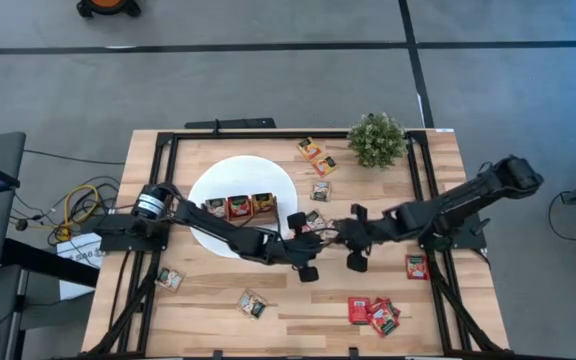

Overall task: Pick & Place Tea
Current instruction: Put the brown tea bag into the left section of the wooden organizer

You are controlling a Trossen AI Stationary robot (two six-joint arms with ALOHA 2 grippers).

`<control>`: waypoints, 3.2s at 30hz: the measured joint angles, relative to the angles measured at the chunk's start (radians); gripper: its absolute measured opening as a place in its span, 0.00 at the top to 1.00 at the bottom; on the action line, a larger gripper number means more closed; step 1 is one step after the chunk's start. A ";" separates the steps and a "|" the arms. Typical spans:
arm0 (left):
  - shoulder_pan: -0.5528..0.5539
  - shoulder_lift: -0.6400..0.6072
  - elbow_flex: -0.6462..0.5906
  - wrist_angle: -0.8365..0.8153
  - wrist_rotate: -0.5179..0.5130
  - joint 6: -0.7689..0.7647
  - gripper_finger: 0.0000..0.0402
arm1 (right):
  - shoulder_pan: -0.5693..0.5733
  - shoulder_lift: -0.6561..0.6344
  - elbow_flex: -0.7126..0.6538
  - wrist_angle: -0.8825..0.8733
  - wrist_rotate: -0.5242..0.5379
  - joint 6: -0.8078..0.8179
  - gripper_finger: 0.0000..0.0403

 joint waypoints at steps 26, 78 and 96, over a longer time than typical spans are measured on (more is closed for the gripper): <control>-0.018 0.019 0.001 0.062 -0.110 -0.032 0.65 | 0.078 0.041 0.000 0.156 0.144 -0.046 1.00; -0.029 -1.198 -0.784 -0.810 -0.054 -0.452 1.00 | 0.270 0.041 0.059 0.295 0.378 -0.019 0.52; 0.150 -0.991 -0.784 -0.755 0.052 -0.390 1.00 | 0.274 0.041 0.059 0.294 0.373 -0.019 0.52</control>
